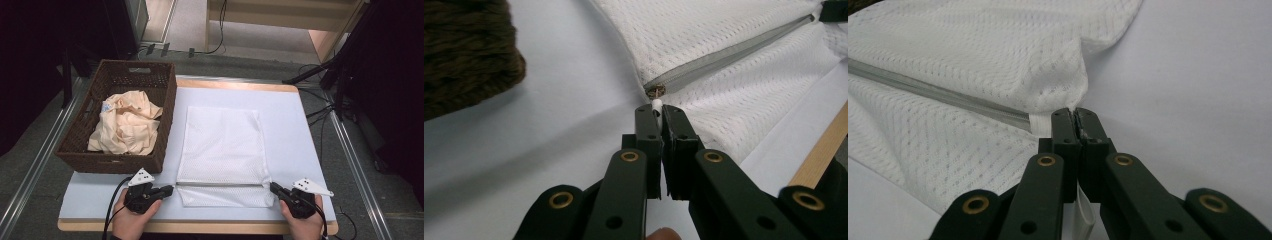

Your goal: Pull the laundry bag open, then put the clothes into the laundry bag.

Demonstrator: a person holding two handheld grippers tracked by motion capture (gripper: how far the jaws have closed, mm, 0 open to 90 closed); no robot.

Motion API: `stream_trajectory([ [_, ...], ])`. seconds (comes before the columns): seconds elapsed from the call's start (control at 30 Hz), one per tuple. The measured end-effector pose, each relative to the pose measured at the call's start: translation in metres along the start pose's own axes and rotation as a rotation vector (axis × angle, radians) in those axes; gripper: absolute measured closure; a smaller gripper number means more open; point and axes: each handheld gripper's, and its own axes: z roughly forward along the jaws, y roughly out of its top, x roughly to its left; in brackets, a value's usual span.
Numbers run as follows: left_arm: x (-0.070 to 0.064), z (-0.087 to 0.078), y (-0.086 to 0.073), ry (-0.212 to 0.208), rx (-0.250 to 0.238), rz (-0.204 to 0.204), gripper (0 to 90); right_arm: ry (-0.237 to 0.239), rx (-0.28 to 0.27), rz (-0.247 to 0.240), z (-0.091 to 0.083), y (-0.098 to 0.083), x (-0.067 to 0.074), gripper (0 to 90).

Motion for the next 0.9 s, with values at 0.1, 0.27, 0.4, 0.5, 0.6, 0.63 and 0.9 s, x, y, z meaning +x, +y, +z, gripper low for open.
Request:
stream_trajectory([
  [0.1,-0.001,0.003,-0.002,-0.012,-0.007,0.012,86.5,0.004,0.010,0.013,0.000,-0.002,-0.004,88.4],
  [0.27,-0.003,-0.004,-0.002,-0.043,-0.095,0.036,71.3,0.045,-0.041,0.004,-0.004,-0.002,-0.008,55.0],
  [0.4,-0.006,-0.007,0.000,-0.063,-0.138,0.057,61.9,0.046,-0.070,-0.013,-0.006,0.001,-0.003,35.2],
  [0.5,-0.011,-0.008,0.002,-0.075,-0.171,0.080,59.8,0.046,-0.078,-0.021,-0.006,0.002,0.000,31.3],
  [0.6,-0.017,-0.008,0.003,-0.061,-0.187,0.103,58.6,0.047,-0.087,-0.044,-0.007,0.005,0.005,28.2],
  [0.63,-0.017,-0.008,0.003,-0.061,-0.187,0.103,58.3,0.047,-0.088,-0.047,-0.007,0.006,0.007,27.7],
  [0.9,-0.027,0.002,0.007,-0.072,-0.183,0.114,58.7,0.102,-0.097,-0.087,-0.010,0.025,0.027,26.3],
])
